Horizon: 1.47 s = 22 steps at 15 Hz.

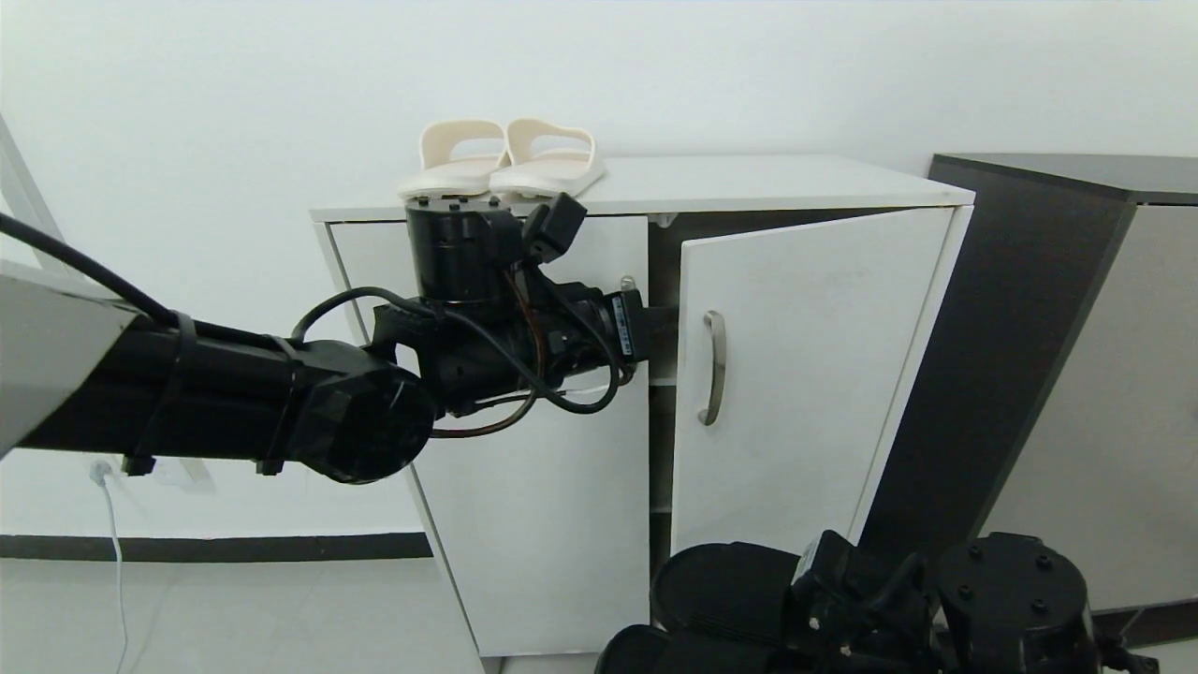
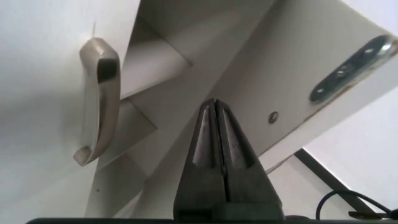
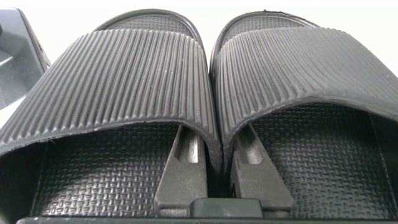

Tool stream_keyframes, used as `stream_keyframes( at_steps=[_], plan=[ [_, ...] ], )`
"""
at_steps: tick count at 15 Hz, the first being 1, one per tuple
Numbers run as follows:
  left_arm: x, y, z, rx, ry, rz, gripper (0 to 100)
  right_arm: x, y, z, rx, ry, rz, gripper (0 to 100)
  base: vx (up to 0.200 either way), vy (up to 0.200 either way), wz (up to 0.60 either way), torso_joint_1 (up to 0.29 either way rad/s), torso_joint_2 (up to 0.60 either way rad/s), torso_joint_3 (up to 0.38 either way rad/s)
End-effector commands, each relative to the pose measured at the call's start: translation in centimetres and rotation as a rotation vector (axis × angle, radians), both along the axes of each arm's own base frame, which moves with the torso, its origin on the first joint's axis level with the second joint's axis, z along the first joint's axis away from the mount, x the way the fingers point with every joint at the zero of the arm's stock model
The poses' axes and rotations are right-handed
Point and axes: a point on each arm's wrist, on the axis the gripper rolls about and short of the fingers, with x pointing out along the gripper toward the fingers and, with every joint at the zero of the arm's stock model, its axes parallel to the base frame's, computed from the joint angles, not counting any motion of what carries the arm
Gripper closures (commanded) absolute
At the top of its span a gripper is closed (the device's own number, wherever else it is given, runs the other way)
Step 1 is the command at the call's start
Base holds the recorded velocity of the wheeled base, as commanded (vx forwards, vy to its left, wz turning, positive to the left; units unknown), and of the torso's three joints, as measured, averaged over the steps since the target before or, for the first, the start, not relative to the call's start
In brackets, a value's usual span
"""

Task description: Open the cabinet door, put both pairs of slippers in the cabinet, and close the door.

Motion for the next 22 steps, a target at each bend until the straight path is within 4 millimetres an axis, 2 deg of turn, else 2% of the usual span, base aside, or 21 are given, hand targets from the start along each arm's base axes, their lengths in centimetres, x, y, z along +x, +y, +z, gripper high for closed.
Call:
stream_keyframes(
  at_steps=[1, 7, 9, 11, 12, 14, 16, 17, 18, 19, 20, 21, 22],
  plan=[
    [0.2, -0.1, -0.4, 0.004, 0.008, -0.002, 100, -0.1, 0.1, -0.1, -0.004, 0.004, 0.008, 100, 0.000, 0.000, 0.00, 0.000, 0.00, 0.000],
    [0.2, -0.5, -0.3, -0.017, 0.004, -0.005, 100, -0.6, 0.3, -0.4, -0.016, 0.013, 0.028, 100, -0.200, 0.000, 0.00, 0.006, 0.00, 0.002],
    [-1.1, -2.0, -0.6, -0.019, -0.001, -0.056, 100, -0.8, 0.3, -0.5, -0.017, 0.014, 0.036, 100, -0.200, 0.000, 0.00, 0.000, 0.00, 0.005],
    [-4.1, -4.9, -0.9, -0.035, -0.031, -0.167, 100, -0.9, 0.4, -0.5, -0.017, 0.014, 0.042, 100, -0.200, 0.000, 0.00, 0.002, 0.01, 0.002],
    [-4.6, -5.6, -0.8, -0.061, -0.058, -0.185, 100, -0.9, 0.4, -0.5, -0.017, 0.014, 0.042, 100, 0.000, 0.000, 0.00, 0.000, 0.00, 0.000],
    [-3.6, -5.1, -1.0, -0.086, -0.085, -0.150, 100, -0.9, 0.4, -0.4, -0.013, 0.012, 0.038, 100, 0.000, 0.000, 0.00, 0.000, 0.00, 0.000],
    [-2.0, -2.2, -0.9, -0.091, -0.101, -0.041, 100, -0.4, 0.5, -0.2, -0.002, 0.008, 0.017, 100, 0.000, 0.000, 0.00, 0.000, 0.00, 0.000],
    [-1.8, 0.3, 0.1, -0.099, -0.124, 0.061, 100, 0.9, 0.4, 0.5, 0.022, -0.013, -0.038, 100, 0.000, 0.000, 0.00, 0.000, 0.00, 0.000],
    [-2.1, 1.6, 0.7, -0.101, -0.139, 0.115, 100, 1.7, 0.3, 0.7, 0.028, -0.025, -0.074, 100, 0.000, 0.000, 0.00, 0.000, 0.00, 0.000],
    [-3.6, 5.4, 2.7, -0.108, -0.194, 0.270, 100, 3.4, 0.1, 1.3, 0.048, -0.049, -0.178, 100, 0.000, 0.000, 0.00, 0.000, 0.00, 0.000],
    [-7.3, 10.4, 5.0, -0.097, -0.266, 0.462, 100, 5.0, 0.4, 2.0, 0.072, -0.074, -0.312, 100, 0.000, 0.000, 0.00, 0.000, 0.00, 0.000],
    [-10.9, 13.7, 5.9, -0.063, -0.301, 0.579, 100, 6.1, 0.4, 2.1, 0.056, -0.096, -0.404, 100, 0.000, 0.000, 0.00, 0.000, 0.00, 0.000],
    [-15.2, 16.6, 6.0, -0.033, -0.296, 0.667, 100, 6.4, 0.2, 2.1, 0.040, -0.114, -0.474, 100, 0.000, 0.000, 0.00, 0.000, 0.00, 0.000]
  ],
)
